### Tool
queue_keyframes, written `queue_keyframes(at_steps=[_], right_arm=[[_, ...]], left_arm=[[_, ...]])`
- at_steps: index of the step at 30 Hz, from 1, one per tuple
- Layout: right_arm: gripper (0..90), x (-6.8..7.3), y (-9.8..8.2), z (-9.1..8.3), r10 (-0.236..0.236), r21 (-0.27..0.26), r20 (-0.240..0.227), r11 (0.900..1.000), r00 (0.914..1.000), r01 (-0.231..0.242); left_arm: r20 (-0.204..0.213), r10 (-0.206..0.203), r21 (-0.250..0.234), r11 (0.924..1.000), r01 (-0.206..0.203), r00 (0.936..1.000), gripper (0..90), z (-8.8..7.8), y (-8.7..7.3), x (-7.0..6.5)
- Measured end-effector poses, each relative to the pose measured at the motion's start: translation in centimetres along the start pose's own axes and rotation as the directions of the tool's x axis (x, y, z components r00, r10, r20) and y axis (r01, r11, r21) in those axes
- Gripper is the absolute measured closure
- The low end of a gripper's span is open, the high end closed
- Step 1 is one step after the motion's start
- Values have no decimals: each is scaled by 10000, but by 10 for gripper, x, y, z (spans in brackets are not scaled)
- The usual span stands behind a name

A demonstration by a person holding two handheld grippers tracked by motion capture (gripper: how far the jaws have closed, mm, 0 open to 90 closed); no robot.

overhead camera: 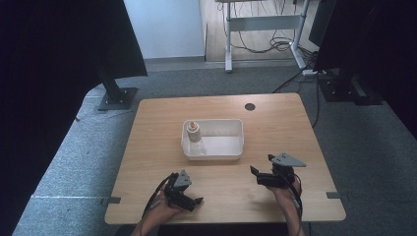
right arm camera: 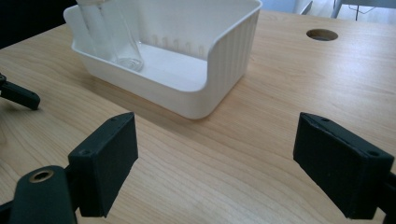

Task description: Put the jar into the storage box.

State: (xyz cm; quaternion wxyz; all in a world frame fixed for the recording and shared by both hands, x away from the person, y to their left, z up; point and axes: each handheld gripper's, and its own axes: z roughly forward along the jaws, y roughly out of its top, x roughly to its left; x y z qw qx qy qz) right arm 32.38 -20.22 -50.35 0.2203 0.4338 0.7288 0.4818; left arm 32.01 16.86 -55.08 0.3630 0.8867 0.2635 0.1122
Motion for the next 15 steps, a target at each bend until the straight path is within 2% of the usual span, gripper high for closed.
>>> queue_keyframes(at_steps=[6,15], right_arm=[[130,-5,-9,-4,135,217,135,9997,9998,-138],[130,-7,-12,-9,177,203,206,9996,9996,-181]], left_arm=[[-1,-5,2,10000,5,10000,0,0,0,0],[-8,-9,0,10000,9,10000,0,0,0,0]])
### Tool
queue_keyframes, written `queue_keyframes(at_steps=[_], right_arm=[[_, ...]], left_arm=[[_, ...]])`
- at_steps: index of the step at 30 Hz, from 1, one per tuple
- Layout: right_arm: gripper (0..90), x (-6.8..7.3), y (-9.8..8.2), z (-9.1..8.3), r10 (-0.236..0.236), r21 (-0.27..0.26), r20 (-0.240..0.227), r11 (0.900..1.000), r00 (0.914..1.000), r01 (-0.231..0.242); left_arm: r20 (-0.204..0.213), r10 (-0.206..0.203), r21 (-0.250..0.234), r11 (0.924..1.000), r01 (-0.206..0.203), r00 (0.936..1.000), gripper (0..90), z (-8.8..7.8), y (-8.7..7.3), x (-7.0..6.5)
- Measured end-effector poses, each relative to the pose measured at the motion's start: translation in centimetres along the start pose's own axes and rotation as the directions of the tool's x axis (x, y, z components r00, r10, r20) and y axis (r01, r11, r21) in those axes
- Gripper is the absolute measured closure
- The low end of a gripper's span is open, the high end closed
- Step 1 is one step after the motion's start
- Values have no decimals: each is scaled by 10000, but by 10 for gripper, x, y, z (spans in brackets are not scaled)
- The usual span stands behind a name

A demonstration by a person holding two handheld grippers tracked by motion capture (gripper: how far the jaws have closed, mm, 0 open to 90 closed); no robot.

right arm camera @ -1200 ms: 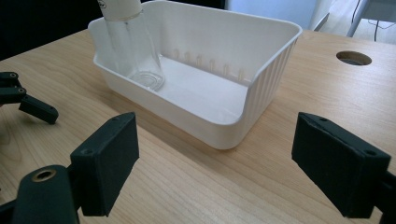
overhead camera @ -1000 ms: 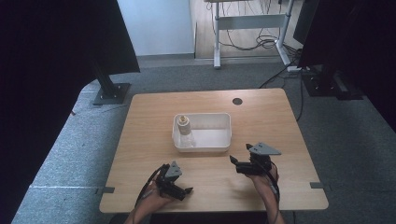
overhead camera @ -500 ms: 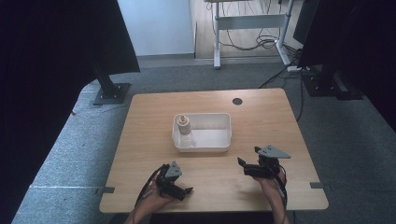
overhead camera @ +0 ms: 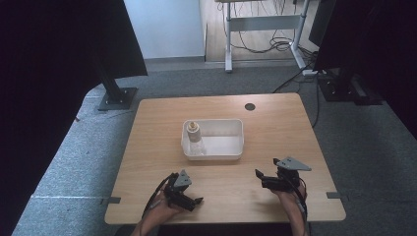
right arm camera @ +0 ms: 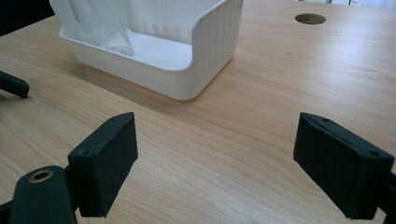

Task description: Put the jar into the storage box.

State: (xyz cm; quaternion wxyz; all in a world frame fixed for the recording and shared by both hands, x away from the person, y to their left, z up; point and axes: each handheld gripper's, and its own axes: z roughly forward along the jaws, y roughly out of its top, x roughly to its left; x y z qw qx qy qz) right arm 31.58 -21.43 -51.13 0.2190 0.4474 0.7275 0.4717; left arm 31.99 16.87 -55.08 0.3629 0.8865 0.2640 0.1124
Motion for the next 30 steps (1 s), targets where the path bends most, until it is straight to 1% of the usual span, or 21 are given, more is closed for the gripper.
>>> queue_keyframes(at_steps=[5,11,17,24,30], right_arm=[[130,0,-4,1,45,90,-6,9999,10000,-45],[130,3,-10,5,23,374,-111,9993,9999,-19],[130,7,-12,8,6,418,-210,9991,9998,3],[130,13,-22,17,-141,923,-306,9956,9994,169],[130,16,-26,23,-210,1201,-409,9924,9989,258]], left_arm=[[-11,-13,0,10000,13,10000,0,0,0,0],[-18,-23,2,10000,23,10000,0,0,0,0],[-17,-28,2,10000,28,10000,0,0,0,0],[-16,-31,-2,10000,31,10000,0,0,0,0],[-18,-31,0,10000,31,10000,0,0,0,0]])
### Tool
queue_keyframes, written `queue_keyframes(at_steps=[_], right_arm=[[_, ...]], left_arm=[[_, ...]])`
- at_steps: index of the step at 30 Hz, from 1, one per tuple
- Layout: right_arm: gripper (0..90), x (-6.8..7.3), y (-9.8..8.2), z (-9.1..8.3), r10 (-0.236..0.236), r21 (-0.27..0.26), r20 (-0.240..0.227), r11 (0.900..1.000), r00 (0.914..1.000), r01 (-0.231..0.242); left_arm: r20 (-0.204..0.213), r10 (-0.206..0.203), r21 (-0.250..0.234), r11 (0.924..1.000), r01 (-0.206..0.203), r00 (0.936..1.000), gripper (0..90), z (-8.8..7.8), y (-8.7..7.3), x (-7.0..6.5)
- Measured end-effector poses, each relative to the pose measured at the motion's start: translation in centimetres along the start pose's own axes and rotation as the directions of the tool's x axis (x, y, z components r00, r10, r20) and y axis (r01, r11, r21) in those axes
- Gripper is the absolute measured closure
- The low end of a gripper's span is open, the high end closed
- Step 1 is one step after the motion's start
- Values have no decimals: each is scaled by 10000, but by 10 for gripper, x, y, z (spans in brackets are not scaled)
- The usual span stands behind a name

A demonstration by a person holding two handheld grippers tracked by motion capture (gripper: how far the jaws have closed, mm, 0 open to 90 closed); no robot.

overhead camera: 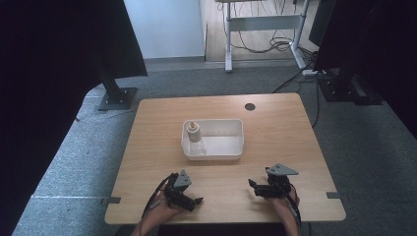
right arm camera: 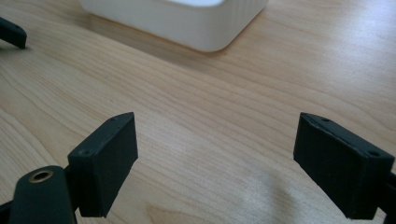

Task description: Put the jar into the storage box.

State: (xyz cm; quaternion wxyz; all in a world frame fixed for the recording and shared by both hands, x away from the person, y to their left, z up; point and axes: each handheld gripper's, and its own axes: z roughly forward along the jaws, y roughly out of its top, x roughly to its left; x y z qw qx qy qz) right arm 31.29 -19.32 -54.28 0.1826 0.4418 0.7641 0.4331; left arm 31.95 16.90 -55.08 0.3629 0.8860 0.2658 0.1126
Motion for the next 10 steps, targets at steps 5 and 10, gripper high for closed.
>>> queue_keyframes(at_steps=[5,10], right_arm=[[129,1,-3,3,-6,226,-49,9997,10000,7],[127,0,-5,5,25,418,-40,9991,10000,-23]], left_arm=[[1,0,-1,10000,0,10000,0,0,0,0],[3,-2,1,10000,2,10000,0,0,0,0]])
